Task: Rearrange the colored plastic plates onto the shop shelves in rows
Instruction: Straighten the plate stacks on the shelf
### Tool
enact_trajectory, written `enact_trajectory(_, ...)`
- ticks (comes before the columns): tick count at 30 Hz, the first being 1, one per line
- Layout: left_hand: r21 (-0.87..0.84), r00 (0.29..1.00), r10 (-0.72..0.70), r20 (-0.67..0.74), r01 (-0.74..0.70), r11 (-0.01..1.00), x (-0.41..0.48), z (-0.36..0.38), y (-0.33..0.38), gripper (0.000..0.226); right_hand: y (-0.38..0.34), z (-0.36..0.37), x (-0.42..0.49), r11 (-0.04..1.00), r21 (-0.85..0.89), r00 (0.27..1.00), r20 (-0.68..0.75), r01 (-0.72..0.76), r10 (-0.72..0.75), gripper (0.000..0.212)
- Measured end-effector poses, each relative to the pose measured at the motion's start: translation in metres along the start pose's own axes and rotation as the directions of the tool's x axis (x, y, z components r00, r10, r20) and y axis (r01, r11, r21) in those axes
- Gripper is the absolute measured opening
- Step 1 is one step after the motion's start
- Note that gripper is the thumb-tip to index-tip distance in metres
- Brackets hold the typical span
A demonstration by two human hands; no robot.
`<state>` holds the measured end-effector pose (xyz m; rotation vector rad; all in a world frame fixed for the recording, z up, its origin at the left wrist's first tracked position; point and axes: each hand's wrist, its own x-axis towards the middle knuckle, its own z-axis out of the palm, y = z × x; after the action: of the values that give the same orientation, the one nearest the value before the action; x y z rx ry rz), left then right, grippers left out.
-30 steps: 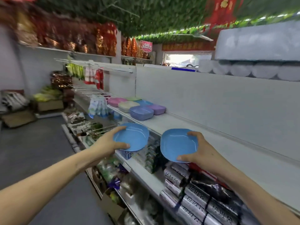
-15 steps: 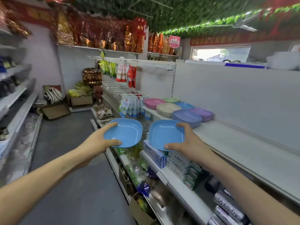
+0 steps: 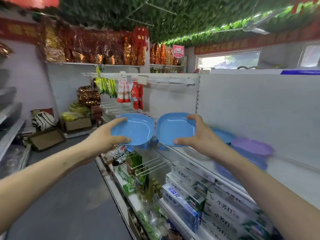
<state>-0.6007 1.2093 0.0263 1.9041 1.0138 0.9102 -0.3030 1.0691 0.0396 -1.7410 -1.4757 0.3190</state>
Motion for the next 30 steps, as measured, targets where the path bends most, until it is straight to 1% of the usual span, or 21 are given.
enact_trajectory(4,-0.059,0.994,0.056,0.094,-0.05,0.997,0.062,0.025,-0.012,0.07,0.014,-0.004,0.034,0.997,-0.045,0.996,-0.055,-0.07,0.068,0.093)
enact_trajectory(7,-0.057,0.98,0.112,0.164,-0.104,0.993,0.11,0.051,-0.02,0.071,0.029,-0.015,0.048,0.986,-0.063,0.985,-0.087,-0.154,0.148,0.092)
enact_trajectory(11,-0.116,0.938,0.193,0.288,-0.166,0.979,0.171,0.087,-0.016,0.074,0.05,-0.03,0.066,0.967,-0.065,0.953,-0.195,-0.248,0.231,0.09)
enact_trajectory(15,-0.149,0.888,0.268,0.374,-0.227,0.962,0.227,0.118,-0.005,0.074,0.066,-0.04,0.08,0.931,-0.056,0.896,-0.299,-0.36,0.328,0.087)
enact_trajectory(19,-0.191,0.844,0.305,0.441,-0.244,0.951,0.275,0.136,-0.003,0.075,0.078,-0.053,0.09,0.887,-0.12,0.836,-0.411,-0.445,0.364,0.096)
enact_trajectory(22,-0.212,0.817,0.332,0.472,-0.26,0.942,0.306,0.148,-0.002,0.074,0.089,-0.06,0.095,0.849,-0.085,0.77,-0.476,-0.522,0.426,0.098)
enact_trajectory(26,-0.235,0.782,0.359,0.509,-0.275,0.932,0.331,0.159,-0.01,0.074,0.105,-0.063,0.096,0.759,-0.089,0.688,-0.502,-0.644,0.524,0.095)
enact_trajectory(30,-0.233,0.771,0.362,0.525,-0.279,0.932,0.349,0.158,-0.021,0.073,0.114,-0.057,0.106,0.702,-0.132,0.658,-0.503,-0.7,0.561,0.093)
